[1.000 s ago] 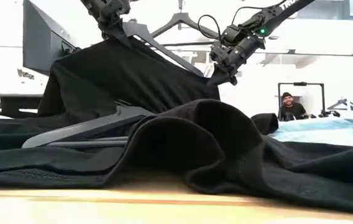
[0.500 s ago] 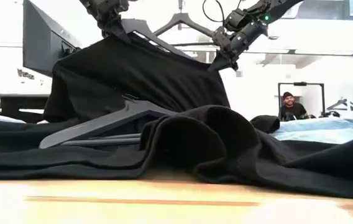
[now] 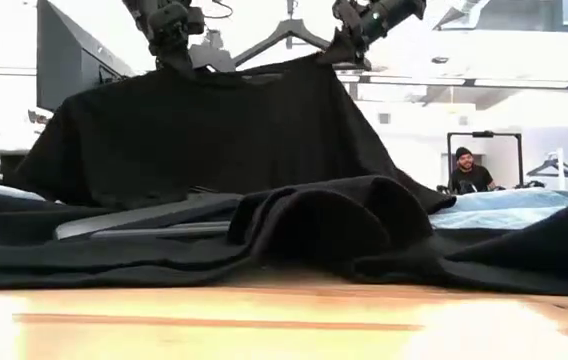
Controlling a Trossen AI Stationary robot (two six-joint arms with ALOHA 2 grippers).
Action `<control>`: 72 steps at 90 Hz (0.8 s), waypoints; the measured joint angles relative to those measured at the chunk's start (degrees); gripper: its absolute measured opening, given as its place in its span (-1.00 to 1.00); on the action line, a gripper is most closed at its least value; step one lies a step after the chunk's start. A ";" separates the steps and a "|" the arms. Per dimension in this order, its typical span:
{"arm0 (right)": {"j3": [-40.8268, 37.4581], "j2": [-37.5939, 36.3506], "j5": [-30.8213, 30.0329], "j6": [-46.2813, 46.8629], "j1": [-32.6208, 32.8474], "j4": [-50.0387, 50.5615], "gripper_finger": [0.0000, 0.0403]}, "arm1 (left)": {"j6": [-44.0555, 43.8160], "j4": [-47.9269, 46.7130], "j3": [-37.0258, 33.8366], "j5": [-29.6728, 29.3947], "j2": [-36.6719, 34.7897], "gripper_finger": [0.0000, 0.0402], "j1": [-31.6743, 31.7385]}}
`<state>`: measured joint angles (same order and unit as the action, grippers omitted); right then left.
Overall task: Hang clothes
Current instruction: Insert the black shirt on the grey hanger
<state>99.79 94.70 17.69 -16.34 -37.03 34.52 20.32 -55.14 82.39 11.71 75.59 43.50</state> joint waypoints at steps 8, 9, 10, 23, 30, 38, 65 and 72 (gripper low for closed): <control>-0.24 0.06 0.02 1.08 1.32 0.24 -1.00 | -1.01 2.76 0.23 2.12 -0.29 -0.88 -0.17; -0.32 0.08 0.05 1.09 1.41 0.27 -1.00 | -1.12 2.94 0.31 2.40 -0.31 -0.88 -0.17; -0.40 0.10 0.06 1.11 1.53 0.29 -1.00 | -1.23 3.12 0.38 2.72 -0.31 -0.88 -0.17; -0.50 0.15 0.17 1.27 2.82 0.35 -1.00 | -1.80 6.61 0.50 5.32 -0.22 -0.88 -1.09; -0.50 0.15 0.36 1.58 2.90 0.79 -1.00 | -1.84 8.73 0.61 6.18 -0.22 -0.88 -1.70; -0.50 0.15 0.48 3.13 3.28 1.34 -1.00 | -1.95 9.28 0.61 7.24 -0.22 -0.88 -1.90; -0.50 0.17 1.39 11.06 4.06 5.34 -0.59 | -1.09 9.50 0.61 7.56 -0.22 -0.88 -2.03; 0.39 0.21 3.62 11.93 4.00 9.39 -0.35 | -0.66 9.51 0.63 7.56 -0.22 -0.88 -2.03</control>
<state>100.18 94.90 21.31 -4.40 -33.04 43.91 19.66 -45.63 83.02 19.27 75.37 41.47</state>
